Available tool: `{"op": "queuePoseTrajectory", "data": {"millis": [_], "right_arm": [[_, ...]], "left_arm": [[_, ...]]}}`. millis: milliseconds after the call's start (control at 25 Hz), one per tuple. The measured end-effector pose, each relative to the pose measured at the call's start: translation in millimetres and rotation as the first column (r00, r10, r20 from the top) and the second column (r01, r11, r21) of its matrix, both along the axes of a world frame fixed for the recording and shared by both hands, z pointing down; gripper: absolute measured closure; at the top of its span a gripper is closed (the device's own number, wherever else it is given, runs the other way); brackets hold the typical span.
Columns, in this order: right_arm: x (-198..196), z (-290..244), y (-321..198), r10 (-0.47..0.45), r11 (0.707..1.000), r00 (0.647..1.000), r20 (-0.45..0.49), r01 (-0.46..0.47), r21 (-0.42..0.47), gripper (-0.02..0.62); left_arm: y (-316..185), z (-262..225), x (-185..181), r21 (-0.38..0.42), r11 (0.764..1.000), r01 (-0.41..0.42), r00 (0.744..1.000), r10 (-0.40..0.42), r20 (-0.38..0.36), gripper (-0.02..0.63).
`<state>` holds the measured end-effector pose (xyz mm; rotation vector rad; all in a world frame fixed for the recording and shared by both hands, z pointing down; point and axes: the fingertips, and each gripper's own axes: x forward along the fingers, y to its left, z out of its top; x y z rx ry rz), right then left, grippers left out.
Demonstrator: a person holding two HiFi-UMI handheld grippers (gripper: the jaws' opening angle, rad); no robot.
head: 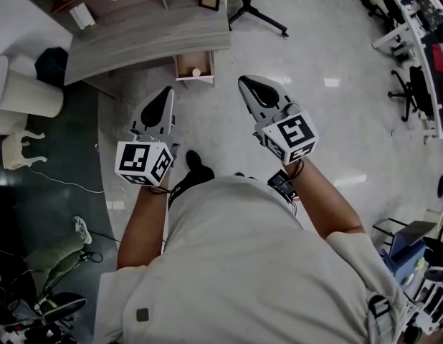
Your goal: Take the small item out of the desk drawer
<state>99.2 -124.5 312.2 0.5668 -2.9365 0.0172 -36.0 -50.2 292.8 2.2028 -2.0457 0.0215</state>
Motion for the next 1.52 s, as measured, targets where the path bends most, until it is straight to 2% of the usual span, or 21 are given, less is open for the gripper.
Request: {"op": "queuePoseTrajectory", "data": {"millis": [200,320,600,760,920,1160,1520], "right_arm": [[-64.3,-0.1,-12.1,0.031,1.0,0.999,-0.014,-0.031,-0.004,0.578],[-99.1,5.4,-16.6,0.047,0.999,0.998,-0.029,-0.047,-0.014,0.578],[-150.6,13.9,-17.1,0.09,0.995,0.994,-0.056,-0.092,-0.033,0.578],[-167.9,21.0,-15.0,0.086,0.995,0.993,-0.075,-0.09,-0.044,0.578],[-173.3,28.5,-20.3,0.085,0.994,0.993,-0.082,-0.091,-0.066,0.578],[-191.1,51.3,-40.3,0.064,0.991,0.994,-0.093,-0.075,-0.113,0.578],[-228.1,98.8,-89.3,0.01,0.976,0.99,-0.14,-0.04,-0.212,0.574]], "left_arm": [[-10.6,2.1,-63.5,-0.006,1.0,-0.031,1.0,0.031,-0.003,0.591],[-11.6,-1.7,-98.1,-0.001,0.999,-0.052,0.998,0.052,0.042,0.591],[-11.3,-0.5,-157.0,0.004,0.996,-0.094,0.995,0.094,0.043,0.591],[-11.6,7.0,-170.0,-0.01,0.994,-0.111,0.993,0.111,0.038,0.591],[-15.8,16.3,-168.0,-0.037,0.991,-0.13,0.991,0.131,0.033,0.591],[-28.6,32.5,-177.2,-0.072,0.99,-0.119,0.992,0.121,0.023,0.591],[-81.8,69.5,-191.9,-0.157,0.98,-0.123,0.992,0.118,-0.039,0.591]]}}
